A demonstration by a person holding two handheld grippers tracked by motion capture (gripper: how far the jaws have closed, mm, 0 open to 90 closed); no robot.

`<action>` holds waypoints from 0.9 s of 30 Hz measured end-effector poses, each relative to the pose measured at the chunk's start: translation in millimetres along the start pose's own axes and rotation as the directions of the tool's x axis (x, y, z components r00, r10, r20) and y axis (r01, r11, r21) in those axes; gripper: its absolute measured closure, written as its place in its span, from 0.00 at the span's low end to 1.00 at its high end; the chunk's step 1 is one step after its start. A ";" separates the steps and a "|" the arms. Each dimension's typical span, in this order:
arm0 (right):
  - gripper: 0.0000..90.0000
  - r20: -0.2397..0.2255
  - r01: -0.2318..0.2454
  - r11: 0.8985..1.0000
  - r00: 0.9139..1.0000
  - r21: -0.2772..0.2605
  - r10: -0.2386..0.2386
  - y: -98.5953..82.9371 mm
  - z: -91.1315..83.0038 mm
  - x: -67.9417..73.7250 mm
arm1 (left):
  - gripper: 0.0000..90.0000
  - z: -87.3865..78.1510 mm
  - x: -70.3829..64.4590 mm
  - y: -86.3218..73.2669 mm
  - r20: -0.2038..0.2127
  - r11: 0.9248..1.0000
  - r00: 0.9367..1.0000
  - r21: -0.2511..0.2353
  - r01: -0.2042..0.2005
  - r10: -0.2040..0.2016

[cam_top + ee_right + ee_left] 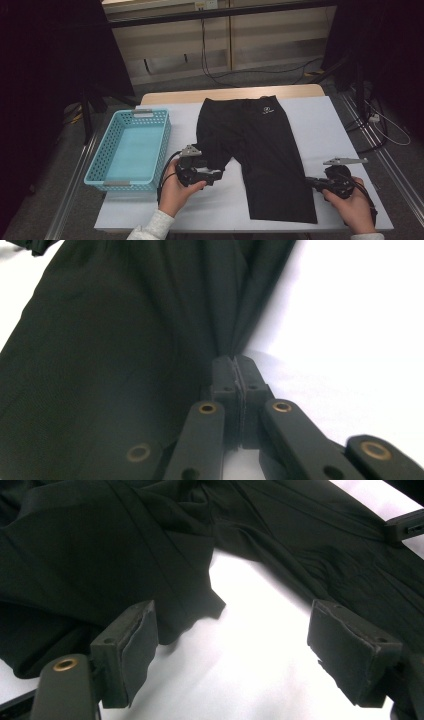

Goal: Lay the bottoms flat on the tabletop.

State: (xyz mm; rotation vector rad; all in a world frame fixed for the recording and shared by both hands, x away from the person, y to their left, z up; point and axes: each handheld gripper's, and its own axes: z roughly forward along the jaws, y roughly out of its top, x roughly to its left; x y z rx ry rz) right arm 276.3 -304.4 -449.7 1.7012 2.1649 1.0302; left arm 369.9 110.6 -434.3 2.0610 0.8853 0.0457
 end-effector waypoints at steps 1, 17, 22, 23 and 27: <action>1.00 0.001 0.000 1.000 1.000 0.001 0.000 -0.9 -0.9 -0.3 | 0.23 -0.1 -0.1 0.0 0.001 1.000 1.000 0.000 -0.001 0.001; 0.69 0.029 0.023 1.000 0.999 -0.011 -0.023 -0.6 -3.6 1.1 | 0.22 -1.0 1.7 -1.0 -0.003 1.000 1.000 0.010 0.001 -0.001; 0.57 0.038 0.036 0.998 0.999 -0.047 -0.034 18.3 6.6 -5.2 | 0.21 -0.1 3.1 -1.9 -0.010 1.000 1.000 0.018 0.003 -0.002; 0.56 0.048 0.044 0.998 0.998 -0.053 -0.042 23.6 10.2 -8.3 | 0.21 0.3 2.9 -2.2 -0.011 1.000 1.000 0.016 0.010 -0.010; 0.54 0.075 0.031 0.995 0.997 -0.092 -0.024 47.9 25.2 -22.7 | 0.21 0.4 4.6 -2.7 -0.014 1.000 1.000 0.022 0.012 -0.012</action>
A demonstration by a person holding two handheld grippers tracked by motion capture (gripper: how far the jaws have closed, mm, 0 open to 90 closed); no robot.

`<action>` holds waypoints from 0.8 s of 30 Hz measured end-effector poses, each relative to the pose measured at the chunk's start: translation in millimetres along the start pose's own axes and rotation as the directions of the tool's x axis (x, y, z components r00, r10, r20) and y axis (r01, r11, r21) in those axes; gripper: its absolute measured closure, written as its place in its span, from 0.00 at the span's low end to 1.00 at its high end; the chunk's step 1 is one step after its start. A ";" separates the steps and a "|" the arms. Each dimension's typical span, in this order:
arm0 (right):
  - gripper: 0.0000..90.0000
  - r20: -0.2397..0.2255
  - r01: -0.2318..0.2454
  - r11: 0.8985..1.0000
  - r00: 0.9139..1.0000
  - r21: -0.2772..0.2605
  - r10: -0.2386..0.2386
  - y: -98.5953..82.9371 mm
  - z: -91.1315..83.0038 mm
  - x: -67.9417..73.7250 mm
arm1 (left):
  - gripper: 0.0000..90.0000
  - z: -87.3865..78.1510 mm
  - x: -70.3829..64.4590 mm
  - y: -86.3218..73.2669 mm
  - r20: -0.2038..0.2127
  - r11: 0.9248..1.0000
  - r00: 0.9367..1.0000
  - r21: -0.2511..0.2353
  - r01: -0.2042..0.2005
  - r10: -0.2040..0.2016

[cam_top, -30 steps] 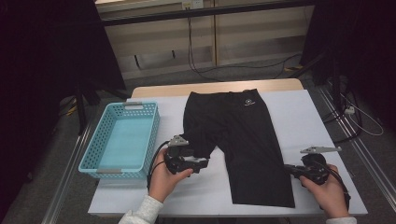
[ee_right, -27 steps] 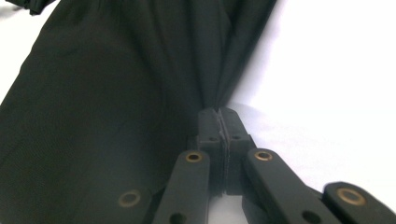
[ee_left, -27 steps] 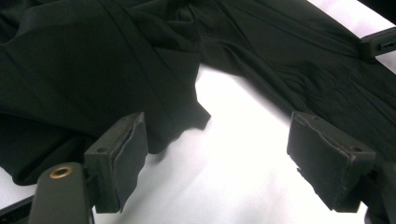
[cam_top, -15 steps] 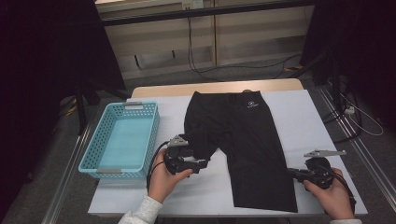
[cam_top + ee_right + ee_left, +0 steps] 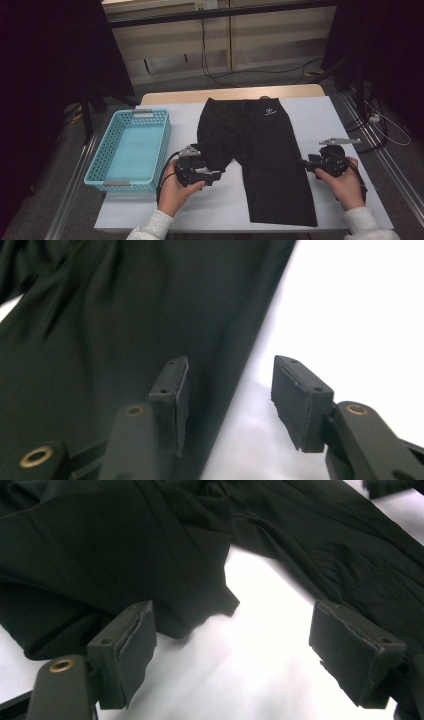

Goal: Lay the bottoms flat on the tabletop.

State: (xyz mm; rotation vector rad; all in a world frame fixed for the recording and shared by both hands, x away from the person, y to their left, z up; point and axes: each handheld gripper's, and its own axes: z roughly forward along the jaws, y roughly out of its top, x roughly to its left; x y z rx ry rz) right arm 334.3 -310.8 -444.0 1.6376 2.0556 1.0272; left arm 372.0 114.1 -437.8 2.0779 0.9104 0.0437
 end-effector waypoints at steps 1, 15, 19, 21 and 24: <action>0.54 0.014 0.002 1.000 1.000 -0.005 -0.002 5.8 4.8 -2.7 | 0.21 -0.3 0.6 0.0 -0.002 1.000 1.000 0.000 -0.002 0.002; 0.51 0.034 -0.088 0.996 0.996 0.013 0.088 70.0 72.7 -36.6 | 0.19 -4.8 1.0 2.8 0.009 1.000 1.000 0.003 -0.003 0.003; 0.58 0.032 -0.107 0.994 0.994 0.008 0.107 77.0 85.3 -44.2 | 0.19 -4.5 4.4 0.6 -0.008 1.000 1.000 0.003 0.005 -0.005; 0.62 0.030 -0.105 0.994 0.994 -0.001 0.105 80.0 90.5 -43.2 | 0.19 -5.3 6.3 -0.4 -0.010 1.000 1.000 0.004 0.007 -0.007; 0.65 0.029 -0.104 0.995 0.994 0.007 0.104 83.7 94.6 -39.8 | 0.19 -5.3 6.1 -1.4 -0.013 1.000 1.000 0.000 0.017 -0.017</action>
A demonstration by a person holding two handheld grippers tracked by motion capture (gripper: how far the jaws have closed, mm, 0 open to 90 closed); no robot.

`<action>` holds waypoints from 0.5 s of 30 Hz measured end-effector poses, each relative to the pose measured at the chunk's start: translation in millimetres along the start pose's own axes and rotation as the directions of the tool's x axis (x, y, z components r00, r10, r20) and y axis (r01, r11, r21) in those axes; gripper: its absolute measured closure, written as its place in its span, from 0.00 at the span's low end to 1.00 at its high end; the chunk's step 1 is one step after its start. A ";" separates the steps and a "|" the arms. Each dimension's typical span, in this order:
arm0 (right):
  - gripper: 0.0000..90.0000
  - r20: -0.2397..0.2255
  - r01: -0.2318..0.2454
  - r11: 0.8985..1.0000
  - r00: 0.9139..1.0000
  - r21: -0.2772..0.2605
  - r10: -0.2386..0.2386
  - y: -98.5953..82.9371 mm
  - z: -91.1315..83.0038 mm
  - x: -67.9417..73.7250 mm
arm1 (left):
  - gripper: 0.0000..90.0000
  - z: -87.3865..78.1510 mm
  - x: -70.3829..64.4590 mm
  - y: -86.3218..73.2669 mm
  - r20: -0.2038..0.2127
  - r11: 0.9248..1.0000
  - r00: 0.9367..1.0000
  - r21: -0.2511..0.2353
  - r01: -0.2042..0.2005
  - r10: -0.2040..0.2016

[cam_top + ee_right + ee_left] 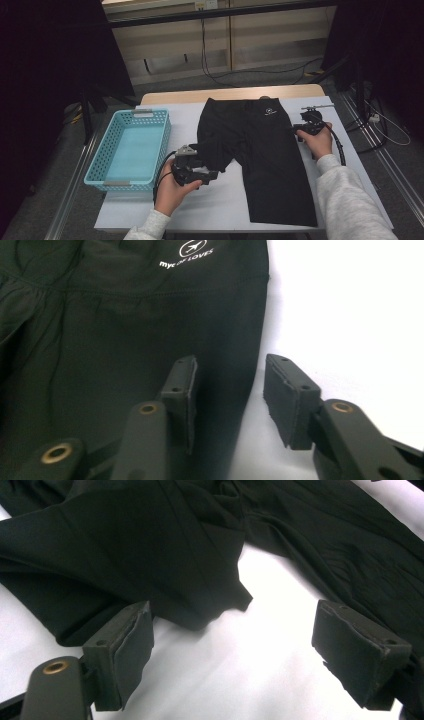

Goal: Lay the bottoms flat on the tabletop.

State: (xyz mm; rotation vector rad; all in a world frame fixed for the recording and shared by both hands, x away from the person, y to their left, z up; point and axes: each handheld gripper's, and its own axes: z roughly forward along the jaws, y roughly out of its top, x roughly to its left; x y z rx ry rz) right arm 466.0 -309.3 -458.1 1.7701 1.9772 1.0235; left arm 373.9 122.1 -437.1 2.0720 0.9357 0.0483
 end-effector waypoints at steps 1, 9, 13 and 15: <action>0.68 -0.005 -0.003 1.000 1.000 0.002 0.003 0.5 0.9 0.9 | 0.19 0.2 -0.7 -0.3 0.004 1.000 1.000 0.002 -0.001 0.001; 0.97 -0.030 -0.055 0.998 0.998 0.001 0.055 -2.2 0.6 -7.2 | 0.20 0.8 -2.7 -1.3 0.001 1.000 1.000 0.007 -0.007 0.007; 1.00 -0.064 -0.085 0.996 0.994 0.002 0.085 -4.1 1.2 -7.8 | 0.20 2.8 -1.4 -1.3 -0.002 1.000 1.000 0.013 -0.009 0.009; 1.00 -0.065 -0.083 0.996 0.994 0.007 0.084 -3.2 0.8 -8.4 | 0.21 2.0 -1.5 -0.7 -0.006 1.000 1.000 0.012 -0.012 0.012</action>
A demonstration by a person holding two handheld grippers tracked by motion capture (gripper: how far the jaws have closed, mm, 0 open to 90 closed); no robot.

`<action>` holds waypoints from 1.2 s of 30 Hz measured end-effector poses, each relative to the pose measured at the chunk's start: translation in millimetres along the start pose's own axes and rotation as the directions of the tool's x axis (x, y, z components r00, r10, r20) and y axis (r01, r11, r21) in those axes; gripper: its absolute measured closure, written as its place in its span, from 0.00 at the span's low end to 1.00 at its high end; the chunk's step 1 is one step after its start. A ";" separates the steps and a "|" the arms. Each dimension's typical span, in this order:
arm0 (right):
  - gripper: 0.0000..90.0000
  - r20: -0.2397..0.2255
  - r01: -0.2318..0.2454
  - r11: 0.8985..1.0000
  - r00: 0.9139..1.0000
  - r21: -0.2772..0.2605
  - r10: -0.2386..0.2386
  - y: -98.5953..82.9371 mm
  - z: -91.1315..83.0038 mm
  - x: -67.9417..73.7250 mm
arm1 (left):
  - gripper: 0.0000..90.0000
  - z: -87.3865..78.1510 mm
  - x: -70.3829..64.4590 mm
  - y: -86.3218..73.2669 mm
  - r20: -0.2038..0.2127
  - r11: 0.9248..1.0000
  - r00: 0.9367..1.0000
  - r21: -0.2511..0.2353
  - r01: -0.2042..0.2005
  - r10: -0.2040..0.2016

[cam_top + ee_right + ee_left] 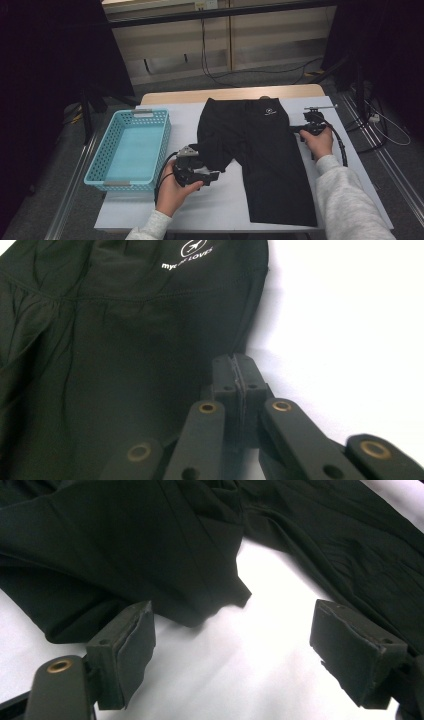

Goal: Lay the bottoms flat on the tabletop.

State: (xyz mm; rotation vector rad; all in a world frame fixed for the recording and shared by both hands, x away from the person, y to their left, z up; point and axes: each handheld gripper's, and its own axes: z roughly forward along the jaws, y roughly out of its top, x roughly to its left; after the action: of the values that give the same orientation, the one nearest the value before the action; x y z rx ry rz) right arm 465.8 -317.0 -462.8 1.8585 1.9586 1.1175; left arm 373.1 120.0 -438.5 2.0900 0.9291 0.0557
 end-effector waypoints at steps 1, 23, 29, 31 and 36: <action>1.00 0.001 0.000 1.000 1.000 0.003 0.000 0.2 -0.5 -0.5 | 0.21 -0.8 0.3 0.2 -0.005 1.000 1.000 -0.002 -0.004 0.004; 1.00 0.096 0.034 0.999 0.995 0.016 -0.035 2.5 -16.0 -21.4 | 0.21 -1.5 0.3 0.1 0.004 1.000 1.000 -0.002 0.008 -0.008; 1.00 0.122 0.029 0.999 0.992 0.017 -0.031 2.7 -21.1 -29.0 | 0.21 -1.1 -0.6 0.9 0.004 1.000 1.000 -0.007 0.008 -0.008; 1.00 0.132 0.032 0.999 0.991 0.021 -0.034 2.7 -22.7 -30.3 | 0.21 -1.4 -0.3 1.3 0.008 1.000 1.000 -0.004 0.007 -0.007; 1.00 0.150 0.036 0.999 0.988 0.026 -0.040 2.6 -26.5 -34.9 | 0.21 -1.3 -0.1 1.6 0.007 1.000 1.000 -0.006 0.008 -0.008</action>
State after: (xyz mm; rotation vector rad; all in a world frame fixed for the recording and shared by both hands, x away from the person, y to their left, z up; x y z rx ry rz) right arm 457.4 -359.3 -454.6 1.8506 1.9220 0.9179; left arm 373.5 120.2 -436.5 2.0792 0.9318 0.0475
